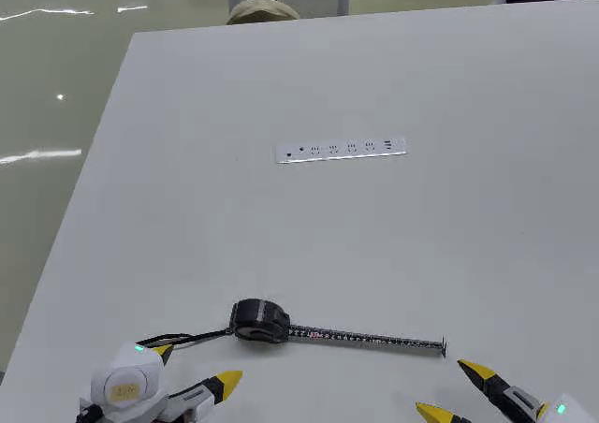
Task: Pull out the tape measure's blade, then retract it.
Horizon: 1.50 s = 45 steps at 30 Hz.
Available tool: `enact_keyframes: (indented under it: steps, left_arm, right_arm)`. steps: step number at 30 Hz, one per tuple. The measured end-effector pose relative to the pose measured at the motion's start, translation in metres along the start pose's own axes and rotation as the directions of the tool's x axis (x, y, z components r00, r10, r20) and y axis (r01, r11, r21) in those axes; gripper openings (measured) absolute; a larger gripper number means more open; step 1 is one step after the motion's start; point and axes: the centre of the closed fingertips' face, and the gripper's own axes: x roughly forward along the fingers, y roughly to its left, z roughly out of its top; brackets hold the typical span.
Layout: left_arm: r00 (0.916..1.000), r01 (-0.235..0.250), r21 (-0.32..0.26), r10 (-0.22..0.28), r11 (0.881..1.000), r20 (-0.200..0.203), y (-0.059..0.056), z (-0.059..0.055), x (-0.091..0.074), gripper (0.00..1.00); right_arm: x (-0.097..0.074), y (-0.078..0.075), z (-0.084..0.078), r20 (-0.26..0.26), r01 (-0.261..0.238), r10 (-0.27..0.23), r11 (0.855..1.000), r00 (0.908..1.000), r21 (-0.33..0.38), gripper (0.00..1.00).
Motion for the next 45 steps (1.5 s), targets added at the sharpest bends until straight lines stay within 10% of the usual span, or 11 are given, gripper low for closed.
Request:
enact_keyframes:
  steps: [13, 45]
  left_arm:
    - [0.9996, 0.030, -0.022, -0.030, 0.999, -0.001, -0.025, 0.007, 0.016, 0.76]
    - [0.9998, 0.011, -0.111, -0.009, 0.994, 0.019, -0.035, 0.022, 0.038, 0.80]
  right_arm:
    - [0.000, -0.003, 0.001, -0.002, 0.006, -0.006, 1.000, 1.0000, 0.000, 0.57]
    - [-0.004, -0.007, -0.004, -0.014, 0.012, -0.012, 1.000, 0.9998, -0.008, 0.57]
